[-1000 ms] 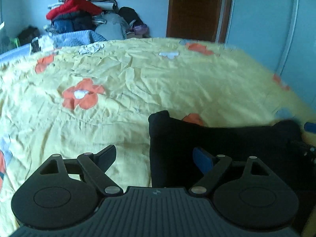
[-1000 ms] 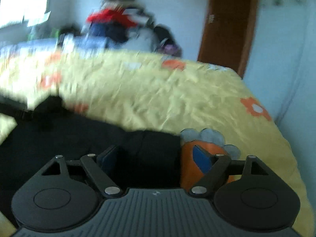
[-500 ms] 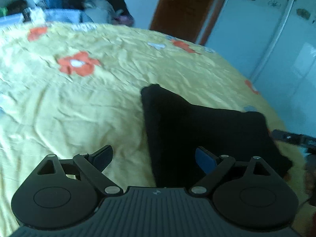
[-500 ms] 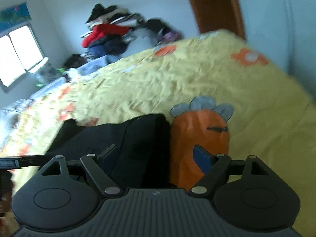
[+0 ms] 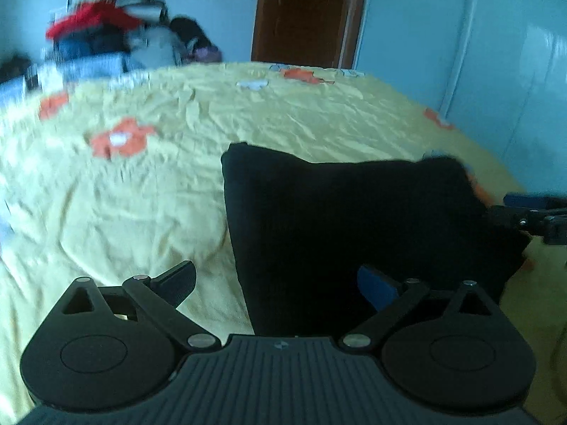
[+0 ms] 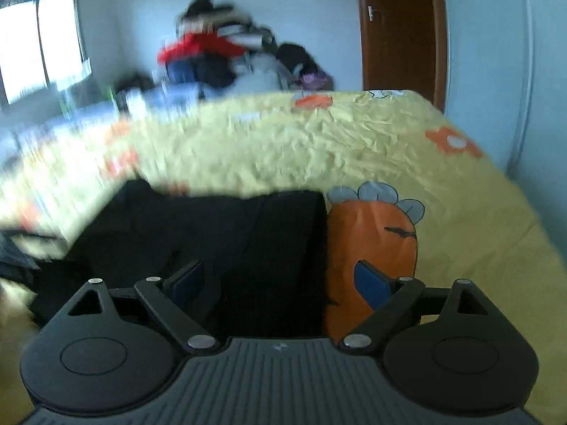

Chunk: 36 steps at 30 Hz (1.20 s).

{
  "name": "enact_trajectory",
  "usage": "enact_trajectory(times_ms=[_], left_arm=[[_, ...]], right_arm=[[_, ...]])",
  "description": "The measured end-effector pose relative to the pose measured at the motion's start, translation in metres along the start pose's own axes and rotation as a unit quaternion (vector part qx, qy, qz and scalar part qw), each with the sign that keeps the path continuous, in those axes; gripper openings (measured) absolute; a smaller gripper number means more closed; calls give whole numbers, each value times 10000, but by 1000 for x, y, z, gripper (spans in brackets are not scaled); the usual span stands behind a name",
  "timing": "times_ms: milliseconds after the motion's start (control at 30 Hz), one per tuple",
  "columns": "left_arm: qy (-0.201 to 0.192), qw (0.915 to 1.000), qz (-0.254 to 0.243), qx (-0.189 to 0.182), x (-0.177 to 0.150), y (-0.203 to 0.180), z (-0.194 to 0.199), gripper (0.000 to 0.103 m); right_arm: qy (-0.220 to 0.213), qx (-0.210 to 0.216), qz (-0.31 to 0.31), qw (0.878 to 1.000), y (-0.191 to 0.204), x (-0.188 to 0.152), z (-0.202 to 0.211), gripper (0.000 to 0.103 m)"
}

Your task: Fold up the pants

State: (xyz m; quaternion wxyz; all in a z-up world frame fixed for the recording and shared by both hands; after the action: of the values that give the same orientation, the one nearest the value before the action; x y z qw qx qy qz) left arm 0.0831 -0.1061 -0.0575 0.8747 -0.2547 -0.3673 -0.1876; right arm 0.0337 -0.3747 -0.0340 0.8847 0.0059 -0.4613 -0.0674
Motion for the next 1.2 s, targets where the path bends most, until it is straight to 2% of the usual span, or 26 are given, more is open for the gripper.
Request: enact_trajectory(times_ms=[67,133,233,300,367,433,467,533,600,667,700,733,767,800,833,900,1067,1200], left_arm=[[-74,9980,541,-327,1,13,-1,99],[-99,9914,1074,-741,1,27,-5,99],[-224,9874,1188,-1019,3,36,-5,99],[-195,9844,1185,-1289,6,39,-8,100],[-129,9794,1181,-1630,11,40,-14,101],[-71,9768,1171,-1794,15,39,-20,101],[-28,9743,1171,-1926,17,38,-24,101],[-29,9695,1221,-2124,21,37,-32,101],[-77,9667,1368,-2162,23,36,-37,100],[-100,9670,1417,-2114,25,34,-40,95],[-77,9702,1353,-2007,24,32,-40,80],[-29,9742,1260,-1873,24,32,-40,60],[-13,9812,1101,-1584,22,31,-38,51],[0,9837,1034,-1468,21,33,-36,37],[-36,9832,1067,-1480,20,35,-34,29],[-193,9797,1239,-1563,19,40,-28,21],[-584,9833,907,-1467,26,34,2,18],[-1014,9849,730,-1198,46,50,39,17]], right_arm=[[248,567,-196,9979,-12,4,-7,92],[588,908,-353,9935,-21,5,-22,92],[1058,1411,-543,9828,-28,3,-46,92],[1219,2006,-652,9699,-29,4,-52,93],[1372,2390,-635,9592,-29,8,-62,93],[1505,2762,-779,9460,-24,11,-70,93],[1562,2938,-866,9390,-22,13,-77,93],[1550,3051,-973,9345,-17,18,-86,93],[1475,3019,-914,9374,-5,21,-91,92],[1363,2857,-783,9453,8,21,-93,82],[1323,2665,-696,9522,12,20,-93,63],[1331,2419,-681,9587,12,19,-95,38],[1395,2294,-795,9600,9,16,-95,34],[1420,2314,-934,9579,5,14,-95,32],[1427,2305,-1020,9571,4,10,-92,30],[1405,2254,-1180,9568,7,7,-87,28],[1111,2448,-1332,9539,29,28,-65,27],[875,2903,-1214,9452,61,63,-59,27]])
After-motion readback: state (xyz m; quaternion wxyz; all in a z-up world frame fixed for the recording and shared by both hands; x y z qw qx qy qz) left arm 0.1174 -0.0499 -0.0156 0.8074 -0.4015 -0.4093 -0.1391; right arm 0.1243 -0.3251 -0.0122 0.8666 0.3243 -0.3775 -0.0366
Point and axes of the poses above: each gripper's, at about its wrist camera, not at the fingertips, and z roughly against the way its jaws point, y to its left, x to its top, the point moved 5 cm from there along -z, roughly the way its jaws point, and after that the axes turned 15 degrees about -x, right-handed, at the moved point
